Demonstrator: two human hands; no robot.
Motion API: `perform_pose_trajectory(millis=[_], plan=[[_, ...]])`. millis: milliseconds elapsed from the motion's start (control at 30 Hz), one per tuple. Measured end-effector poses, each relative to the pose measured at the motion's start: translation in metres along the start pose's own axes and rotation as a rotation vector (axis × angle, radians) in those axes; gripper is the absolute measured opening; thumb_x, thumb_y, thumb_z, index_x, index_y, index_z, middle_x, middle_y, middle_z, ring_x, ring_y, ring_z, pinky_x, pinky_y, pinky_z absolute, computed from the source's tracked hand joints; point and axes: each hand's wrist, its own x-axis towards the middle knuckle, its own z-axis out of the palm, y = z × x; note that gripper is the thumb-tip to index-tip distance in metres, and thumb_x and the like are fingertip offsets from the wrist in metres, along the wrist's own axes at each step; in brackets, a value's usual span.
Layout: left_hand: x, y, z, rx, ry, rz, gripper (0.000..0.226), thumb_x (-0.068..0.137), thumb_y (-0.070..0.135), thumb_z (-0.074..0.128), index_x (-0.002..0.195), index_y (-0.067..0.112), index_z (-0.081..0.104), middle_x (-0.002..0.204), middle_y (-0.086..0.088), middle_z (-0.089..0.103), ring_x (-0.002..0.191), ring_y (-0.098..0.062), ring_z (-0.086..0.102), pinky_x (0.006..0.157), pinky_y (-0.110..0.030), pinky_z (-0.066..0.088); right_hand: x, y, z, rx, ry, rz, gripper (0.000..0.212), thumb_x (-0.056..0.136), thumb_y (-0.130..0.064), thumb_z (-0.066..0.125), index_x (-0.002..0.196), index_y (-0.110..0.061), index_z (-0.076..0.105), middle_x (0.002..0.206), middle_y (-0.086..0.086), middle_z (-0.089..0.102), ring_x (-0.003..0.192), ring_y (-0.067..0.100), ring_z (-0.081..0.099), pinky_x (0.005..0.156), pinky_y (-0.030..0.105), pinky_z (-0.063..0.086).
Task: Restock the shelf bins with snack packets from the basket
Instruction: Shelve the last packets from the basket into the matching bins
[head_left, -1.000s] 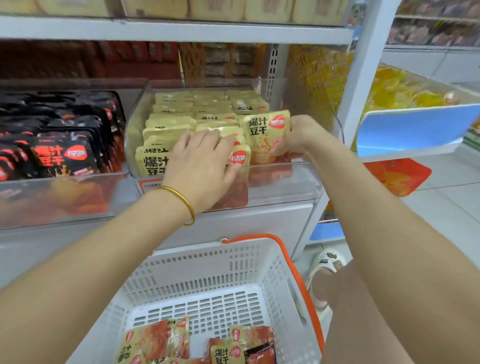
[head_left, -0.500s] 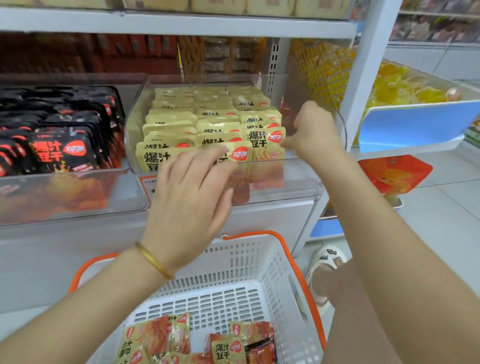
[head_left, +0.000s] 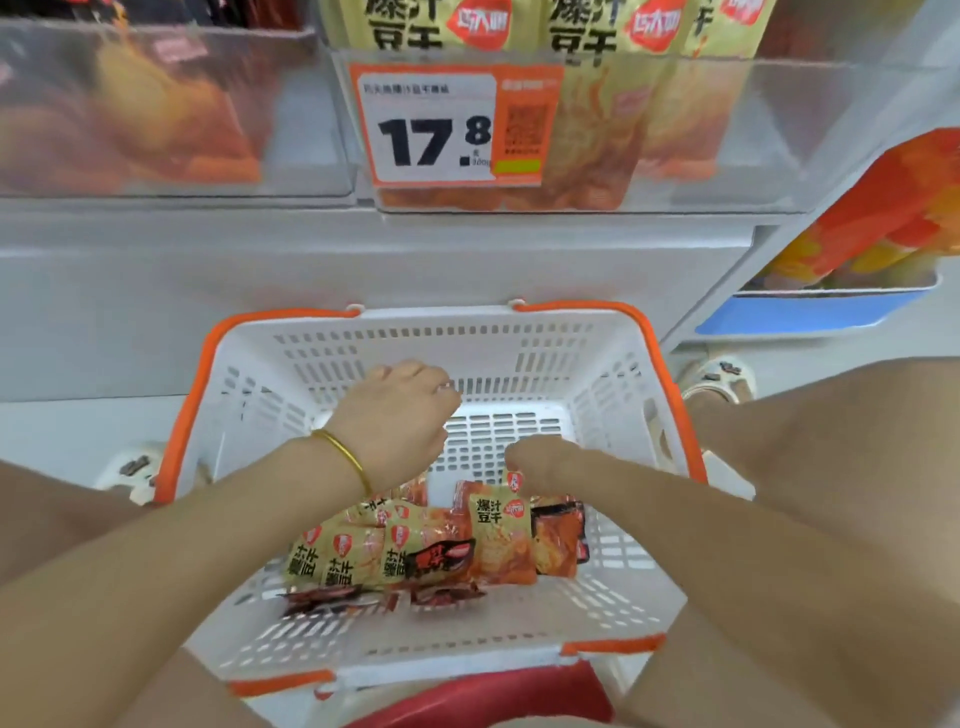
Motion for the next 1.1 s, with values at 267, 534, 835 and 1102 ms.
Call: perform_pose_trajectory(millis=[267, 534, 835, 1102], plan=[[0.005, -0.004, 0.013, -0.042, -0.079, -0.033, 0.036, 0.097, 0.027, 0.041, 0.132, 0.018, 0.044, 0.137, 0.0, 0.042, 0.127, -0.02, 0.036, 0.105, -0.035, 0.033, 0.033, -0.013, 0.036, 0.033, -0.057, -0.004, 0.017, 0.089, -0.005, 0.057, 0.074, -0.01, 0.049, 0.077, 0.002, 0.051, 0.064, 0.014, 0.05, 0.055, 0.023, 0.042], [0.015, 0.016, -0.002, -0.736, -0.259, -0.211, 0.05, 0.087, 0.032, 0.065, 0.128, 0.016, 0.043, 0.114, 0.001, 0.055, 0.098, -0.015, 0.057, 0.078, -0.026, 0.046, -0.065, 0.006, -0.09, 0.496, 0.064, -0.175, 0.014, 0.085, -0.007, 0.068, 0.074, -0.009, 0.059, 0.073, 0.002, 0.054, 0.068, 0.021, 0.062, 0.063, 0.032, 0.059], [0.033, 0.03, -0.109, -1.026, 0.25, -0.177, 0.027, 0.076, 0.012, 0.076, 0.088, 0.021, 0.054, 0.09, -0.01, 0.064, 0.086, -0.028, 0.065, 0.075, -0.048, 0.054, -0.178, 0.041, -0.118, 1.162, 0.593, -0.319, 0.033, 0.078, 0.006, 0.07, 0.105, -0.012, 0.062, 0.089, 0.007, 0.071, 0.077, 0.015, 0.065, 0.071, 0.035, 0.053], [0.067, 0.033, -0.201, -0.24, 0.915, -0.06, 0.038, 0.084, 0.018, 0.062, 0.12, 0.011, 0.054, 0.12, -0.011, 0.055, 0.111, -0.031, 0.05, 0.093, -0.038, 0.035, -0.255, 0.098, -0.217, 1.339, 1.498, -0.383, 0.033, 0.074, 0.004, 0.07, 0.105, -0.002, 0.06, 0.077, -0.004, 0.071, 0.07, 0.007, 0.068, 0.062, 0.023, 0.054]])
